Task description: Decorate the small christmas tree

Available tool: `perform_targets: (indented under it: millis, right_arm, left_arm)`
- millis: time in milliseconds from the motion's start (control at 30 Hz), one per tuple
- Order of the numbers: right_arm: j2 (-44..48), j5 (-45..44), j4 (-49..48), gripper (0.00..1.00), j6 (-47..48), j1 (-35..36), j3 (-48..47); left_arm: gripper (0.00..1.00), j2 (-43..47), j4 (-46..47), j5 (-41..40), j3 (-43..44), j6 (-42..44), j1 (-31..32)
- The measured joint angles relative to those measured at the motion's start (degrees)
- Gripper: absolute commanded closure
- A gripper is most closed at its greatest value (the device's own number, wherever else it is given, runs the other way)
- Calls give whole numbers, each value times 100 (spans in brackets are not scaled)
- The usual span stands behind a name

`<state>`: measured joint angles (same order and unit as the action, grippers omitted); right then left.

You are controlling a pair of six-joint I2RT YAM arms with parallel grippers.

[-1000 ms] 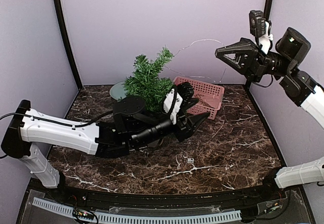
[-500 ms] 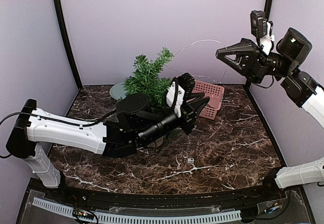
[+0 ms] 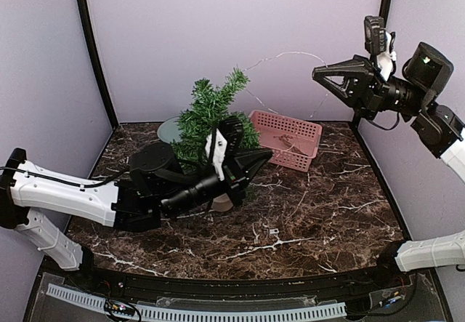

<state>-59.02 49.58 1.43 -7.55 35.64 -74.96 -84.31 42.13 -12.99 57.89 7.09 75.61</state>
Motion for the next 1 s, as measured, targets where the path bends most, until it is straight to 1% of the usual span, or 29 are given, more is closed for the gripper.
perform_targets:
  millis: [133,267,400,500,600,667,767,1000]
  right_arm:
    - [79,-348,170,100,155,0,0]
    - [109,-667,240,100,282,-2,0]
    - [109,-1019,332,100,437,-20,-4]
    - [125,-1274,444,100,553,-61,-17]
    - [133,-1368,479,100,586,-83,-17]
    - [125,-1357,468,100,577,-83,-17]
    - [48,-1207,337,100,476,-83,-20]
    - [-284,-422,-254,100,-37,-85,-68]
  left_arm:
    - [100,964,-369,-168,-577,-109,0]
    - [100,1694,-802,-278,-817,-166,-2]
    - [100,2280,-1143,-400,-1001,-179,0]
    - [100,2782,-1325,-647,-1244,-175,-2]
    - [100,3014,-1386,-769,-1340,-131,-9]
    - [100,2997,-1408,-739,-1338,-90,-7]
    - [100,2680,-1530,-470,-1239,7,-9]
    - [100,981,-1408,297,-400,186,-7]
